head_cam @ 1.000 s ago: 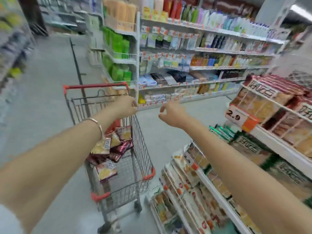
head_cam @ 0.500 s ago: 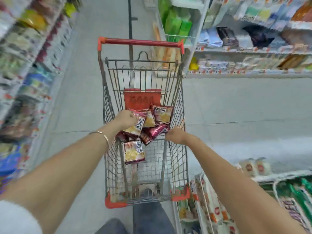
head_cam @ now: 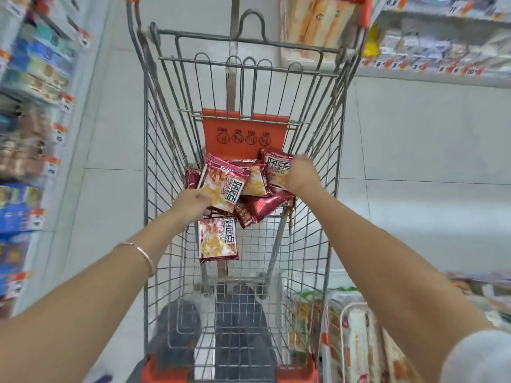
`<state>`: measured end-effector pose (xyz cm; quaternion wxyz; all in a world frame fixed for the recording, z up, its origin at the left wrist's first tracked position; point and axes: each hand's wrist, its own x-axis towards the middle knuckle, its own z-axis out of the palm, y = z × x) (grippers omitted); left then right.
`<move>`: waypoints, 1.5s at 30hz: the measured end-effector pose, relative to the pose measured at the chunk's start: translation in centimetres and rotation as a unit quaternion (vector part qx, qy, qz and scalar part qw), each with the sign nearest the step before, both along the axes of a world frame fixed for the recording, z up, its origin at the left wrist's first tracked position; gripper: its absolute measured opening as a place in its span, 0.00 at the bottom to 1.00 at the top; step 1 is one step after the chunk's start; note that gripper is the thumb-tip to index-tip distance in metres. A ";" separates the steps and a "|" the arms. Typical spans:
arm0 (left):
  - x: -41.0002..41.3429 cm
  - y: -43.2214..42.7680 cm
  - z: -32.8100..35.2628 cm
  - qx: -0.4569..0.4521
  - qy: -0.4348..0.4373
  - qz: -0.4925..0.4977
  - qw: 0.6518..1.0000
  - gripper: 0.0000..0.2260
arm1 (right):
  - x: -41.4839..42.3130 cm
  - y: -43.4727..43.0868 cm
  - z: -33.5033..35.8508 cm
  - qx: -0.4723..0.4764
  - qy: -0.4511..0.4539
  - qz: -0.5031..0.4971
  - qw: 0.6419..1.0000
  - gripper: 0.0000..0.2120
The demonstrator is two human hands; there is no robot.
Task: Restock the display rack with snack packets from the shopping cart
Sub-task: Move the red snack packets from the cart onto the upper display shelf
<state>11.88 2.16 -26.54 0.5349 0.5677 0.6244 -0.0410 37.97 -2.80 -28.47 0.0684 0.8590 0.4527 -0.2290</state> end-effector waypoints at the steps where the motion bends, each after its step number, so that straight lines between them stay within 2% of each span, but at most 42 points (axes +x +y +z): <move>1: -0.1 0.2 -0.2 -0.007 -0.009 0.008 1.000 0.04 | 0.3 0.9 -0.8 -0.003 -0.021 0.011 1.000 0.37; 2: -0.2 0.3 -0.3 -0.014 -0.016 0.016 1.000 0.04 | 0.5 1.6 -1.1 -0.002 -0.036 0.019 0.999 0.40; 4: -0.4 0.6 -0.5 -0.022 -0.017 0.024 0.999 0.07 | 0.7 1.8 -1.5 -0.020 -0.076 0.056 0.995 0.36; 6: -0.6 0.8 -0.5 -0.026 -0.006 0.018 0.999 0.11 | 0.9 1.4 -1.3 -0.052 -0.121 0.110 0.985 0.24; 9: -0.6 1.0 -0.6 -0.029 -0.006 0.014 0.999 0.12 | 0.6 0.8 0.3 -0.066 -0.126 0.142 0.980 0.11; 14: 0.0 1.7 0.4 -0.035 -0.015 0.012 0.999 0.11 | -0.6 -0.1 4.7 -0.038 -0.119 0.129 0.984 0.08; 17: 0.8 2.2 0.9 -0.048 -0.032 0.021 0.998 0.10 | 0.2 -1.5 7.4 -0.009 -0.083 0.101 0.991 0.06; 18: 1.2 2.3 1.2 -0.051 -0.039 0.020 0.998 0.09 | 0.6 -2.0 7.9 -0.003 -0.062 0.092 0.994 0.06; 20: 2.0 2.4 1.7 -0.054 -0.058 0.009 0.997 0.08 | 1.7 -3.1 8.3 0.010 0.018 0.080 0.997 0.15; 21: 2.4 2.3 1.8 -0.056 -0.071 -0.009 0.996 0.12 | 2.0 -3.6 8.5 0.011 0.075 0.081 0.994 0.19; 23: 3.0 1.9 2.4 -0.081 -0.094 -0.061 0.990 0.26 | 2.2 -4.4 8.5 0.008 0.203 0.084 0.976 0.24; 25: 3.3 1.1 2.4 -0.133 -0.113 -0.116 0.978 0.38 | 1.6 -5.2 8.2 0.002 0.302 0.078 0.950 0.21; 27: 3.1 0.5 1.8 -0.205 -0.112 -0.127 0.964 0.47 | 0.4 -5.6 7.6 -0.002 0.382 0.060 0.922 0.16; 29: 2.7 -0.2 1.4 -0.210 -0.090 -0.111 0.967 0.52 | -0.8 -5.8 6.7 -0.014 0.433 0.034 0.901 0.16; 31: 2.2 -0.5 0.9 -0.160 -0.091 -0.080 0.980 0.45 | -1.3 -5.6 5.8 -0.017 0.455 -0.001 0.890 0.10; 34: 0.8 -0.3 0.6 -0.118 -0.096 0.015 0.988 0.41 | -0.8 -4.1 3.7 0.056 0.400 -0.060 0.913 0.12; 36: 0.0 0.2 0.3 -0.100 -0.113 0.067 0.986 0.31 | -0.2 -2.5 1.9 0.089 0.348 -0.102 0.928 0.14; 38: -0.9 0.5 -0.3 -0.096 -0.093 0.084 0.987 0.26 | 0.1 -0.7 0.3 0.102 0.323 -0.155 0.928 0.20; 42: -2.1 0.6 -1.1 -0.087 -0.086 0.098 0.988 0.26 | -0.7 2.1 -2.4 0.071 0.309 -0.158 0.935 0.32; 45: -2.3 0.4 -1.1 -0.097 -0.086 0.100 0.987 0.31 | -2.1 2.8 -4.7 0.059 0.306 -0.163 0.936 0.34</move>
